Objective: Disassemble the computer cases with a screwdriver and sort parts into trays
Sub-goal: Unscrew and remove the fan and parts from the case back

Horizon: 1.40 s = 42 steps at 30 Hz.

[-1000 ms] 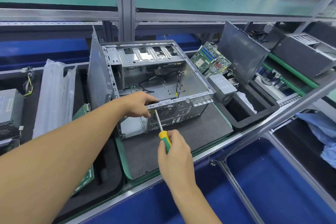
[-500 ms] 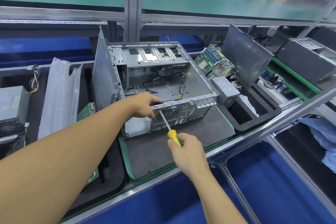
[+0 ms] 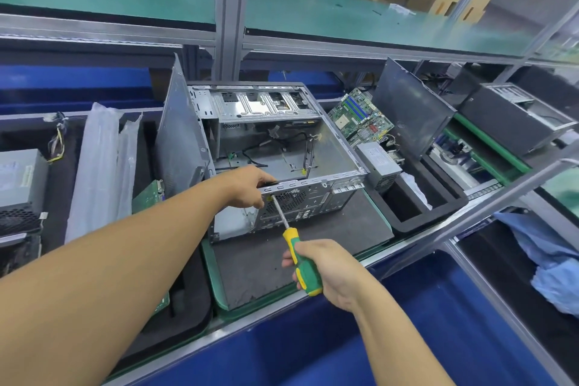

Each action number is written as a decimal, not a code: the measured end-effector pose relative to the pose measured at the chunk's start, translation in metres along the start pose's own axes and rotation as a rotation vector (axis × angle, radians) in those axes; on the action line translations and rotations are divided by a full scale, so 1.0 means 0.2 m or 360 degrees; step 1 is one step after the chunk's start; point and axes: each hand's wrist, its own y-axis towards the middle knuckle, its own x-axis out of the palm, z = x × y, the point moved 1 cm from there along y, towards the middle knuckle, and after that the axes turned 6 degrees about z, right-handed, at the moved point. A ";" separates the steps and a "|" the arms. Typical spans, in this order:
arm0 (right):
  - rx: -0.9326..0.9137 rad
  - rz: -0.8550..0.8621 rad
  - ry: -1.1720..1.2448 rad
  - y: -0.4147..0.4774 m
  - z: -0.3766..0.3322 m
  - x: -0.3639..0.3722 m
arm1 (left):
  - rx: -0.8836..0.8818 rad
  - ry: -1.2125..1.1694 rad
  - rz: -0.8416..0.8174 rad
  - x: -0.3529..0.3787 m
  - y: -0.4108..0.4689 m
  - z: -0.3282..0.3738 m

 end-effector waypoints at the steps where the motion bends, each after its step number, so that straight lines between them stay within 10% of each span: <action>1: -0.0143 0.0096 -0.0160 0.00 0.00 0.00 | 0.0008 -0.0001 0.0003 0.00 0.00 0.00; 9: -0.0638 0.0581 -0.0898 -0.04 0.05 0.10 | 0.0055 0.0006 0.0046 0.00 0.00 0.01; 15: 0.0293 -0.0215 0.0346 -0.09 -0.02 0.06 | 0.0064 0.0007 0.0046 0.01 0.01 0.00; 21: 0.0270 -0.0316 0.0650 -0.11 0.04 0.05 | 0.0052 0.0037 0.0009 0.02 0.03 -0.02; 30: -0.0724 0.0897 -0.1571 -0.14 0.11 0.16 | 0.0062 0.0071 0.0011 0.03 0.04 -0.02; 32: -0.0575 0.0779 -0.1141 -0.13 0.11 0.15 | 0.0071 0.0077 0.0013 0.03 0.04 -0.01; 36: 0.0419 0.0074 0.1189 -0.09 0.09 0.08 | 0.0069 0.0083 0.0020 0.03 0.04 -0.02; 42: 0.0520 -0.0327 0.1459 -0.08 0.12 0.09 | 0.0040 0.0071 0.0029 0.03 0.05 -0.02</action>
